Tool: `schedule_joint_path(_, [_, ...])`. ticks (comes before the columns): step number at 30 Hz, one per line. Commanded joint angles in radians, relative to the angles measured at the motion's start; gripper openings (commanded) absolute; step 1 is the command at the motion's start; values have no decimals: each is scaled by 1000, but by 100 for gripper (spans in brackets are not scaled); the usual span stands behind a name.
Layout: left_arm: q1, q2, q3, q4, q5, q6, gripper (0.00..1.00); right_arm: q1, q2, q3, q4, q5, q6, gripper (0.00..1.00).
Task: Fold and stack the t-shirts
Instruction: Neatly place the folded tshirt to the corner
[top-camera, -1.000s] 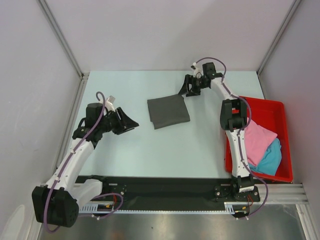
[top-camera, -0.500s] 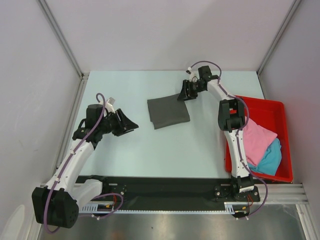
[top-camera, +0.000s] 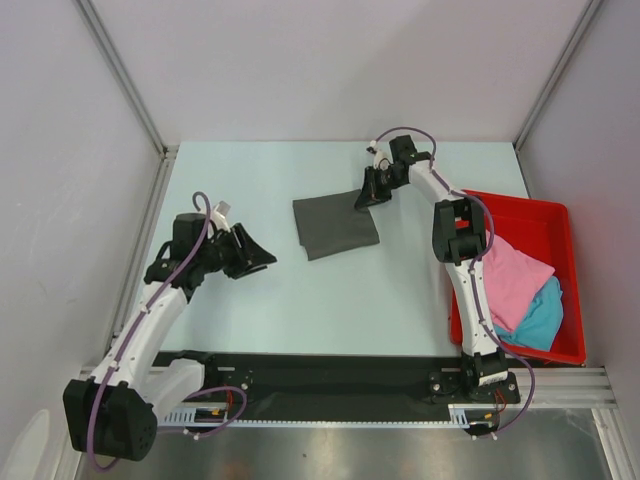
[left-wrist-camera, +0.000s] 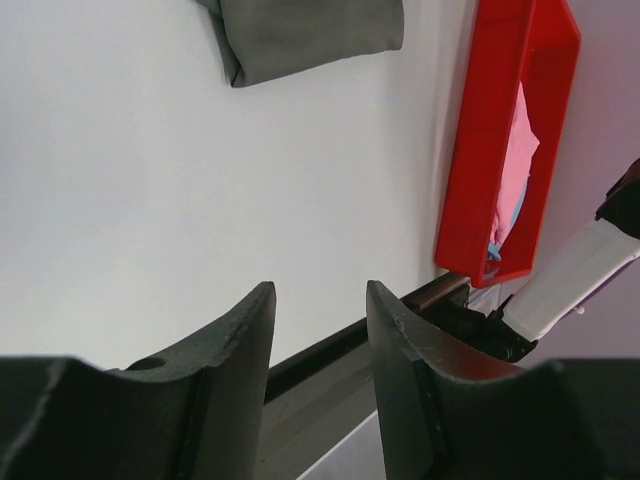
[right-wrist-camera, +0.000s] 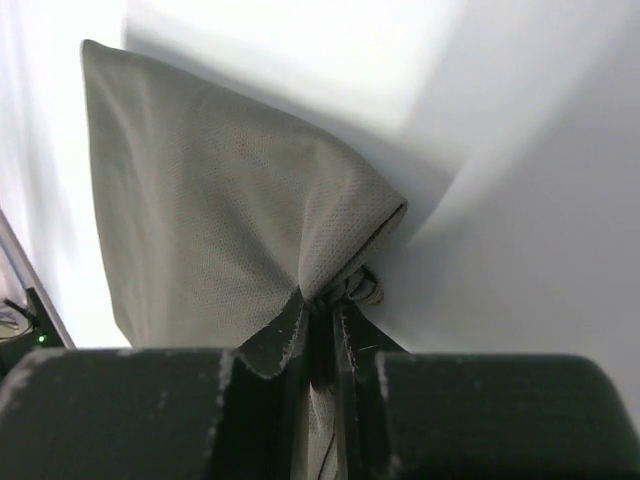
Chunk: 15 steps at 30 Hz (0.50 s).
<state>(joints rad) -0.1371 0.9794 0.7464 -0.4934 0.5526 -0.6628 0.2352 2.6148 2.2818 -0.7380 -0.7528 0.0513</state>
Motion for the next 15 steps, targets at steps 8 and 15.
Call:
schedule_joint_path(8, [-2,-99,-104,-123,-3,20,47,-74,-78,139,-199,349,-129,0])
schedule_joint_path(15, [-25,-41,-131,-151,-6,52,47,-180,-101,189,-256,420,-347,0])
